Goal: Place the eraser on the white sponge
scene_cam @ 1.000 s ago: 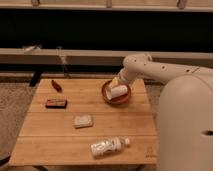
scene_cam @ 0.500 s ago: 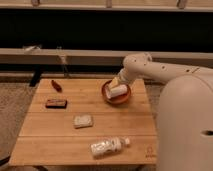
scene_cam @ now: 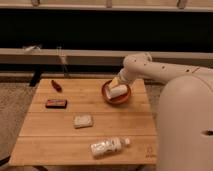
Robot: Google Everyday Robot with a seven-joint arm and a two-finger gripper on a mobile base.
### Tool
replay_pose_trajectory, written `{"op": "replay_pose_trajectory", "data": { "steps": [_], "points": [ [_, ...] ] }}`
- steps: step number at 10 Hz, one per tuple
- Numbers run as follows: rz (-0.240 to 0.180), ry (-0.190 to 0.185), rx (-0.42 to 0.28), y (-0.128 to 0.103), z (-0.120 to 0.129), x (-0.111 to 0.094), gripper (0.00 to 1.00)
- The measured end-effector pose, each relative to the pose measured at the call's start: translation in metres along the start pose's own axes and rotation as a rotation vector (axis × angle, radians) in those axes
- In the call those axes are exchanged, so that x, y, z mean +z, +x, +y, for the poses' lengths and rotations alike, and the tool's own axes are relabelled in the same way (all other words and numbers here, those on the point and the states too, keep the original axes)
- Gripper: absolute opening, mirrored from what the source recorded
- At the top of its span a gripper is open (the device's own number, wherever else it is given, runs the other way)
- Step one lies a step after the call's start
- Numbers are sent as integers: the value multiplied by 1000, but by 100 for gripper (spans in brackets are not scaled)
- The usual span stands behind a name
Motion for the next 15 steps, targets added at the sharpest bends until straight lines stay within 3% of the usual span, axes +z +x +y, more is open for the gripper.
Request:
{"op": "replay_pose_trajectory", "data": {
  "steps": [3, 4, 7, 8, 11, 12, 15],
  "points": [
    [-15, -13, -42, -1, 9, -3, 78],
    [-32, -19, -108, 0, 22, -6, 78],
    [-50, -61, -329, -3, 95, 0, 78],
    [-51, -89, -438, -6, 128, 4, 78],
    [-20, -157, -660, -8, 185, 17, 78],
    [4, -190, -782, -5, 214, 23, 78],
    [57, -218, -976, 5, 263, 41, 78]
  ]
}}
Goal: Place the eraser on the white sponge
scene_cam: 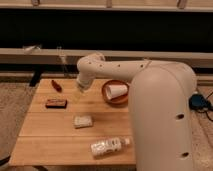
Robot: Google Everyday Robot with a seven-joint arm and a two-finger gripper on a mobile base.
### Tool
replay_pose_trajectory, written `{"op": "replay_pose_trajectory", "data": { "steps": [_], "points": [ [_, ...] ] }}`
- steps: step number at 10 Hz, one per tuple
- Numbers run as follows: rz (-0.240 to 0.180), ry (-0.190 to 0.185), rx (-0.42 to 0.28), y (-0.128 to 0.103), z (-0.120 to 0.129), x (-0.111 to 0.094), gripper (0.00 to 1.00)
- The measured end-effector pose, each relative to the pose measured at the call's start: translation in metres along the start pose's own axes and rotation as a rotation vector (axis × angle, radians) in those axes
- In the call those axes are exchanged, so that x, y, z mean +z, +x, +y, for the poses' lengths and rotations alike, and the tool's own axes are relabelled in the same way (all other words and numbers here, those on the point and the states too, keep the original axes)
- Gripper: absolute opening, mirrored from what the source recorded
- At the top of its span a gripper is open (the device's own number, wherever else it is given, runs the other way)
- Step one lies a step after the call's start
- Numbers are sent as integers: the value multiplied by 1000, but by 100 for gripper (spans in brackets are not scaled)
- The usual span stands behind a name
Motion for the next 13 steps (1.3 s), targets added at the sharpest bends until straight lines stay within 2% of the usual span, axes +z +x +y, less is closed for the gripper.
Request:
{"op": "replay_pose_trajectory", "data": {
  "steps": [2, 3, 7, 11, 13],
  "points": [
    [35, -5, -78, -14, 22, 20, 78],
    [60, 9, -122, -20, 31, 31, 78],
    [89, 48, -199, -41, 45, 54, 78],
    [110, 23, -235, -73, 45, 82, 78],
    [124, 4, -238, -78, 38, 94, 78]
  ]
}}
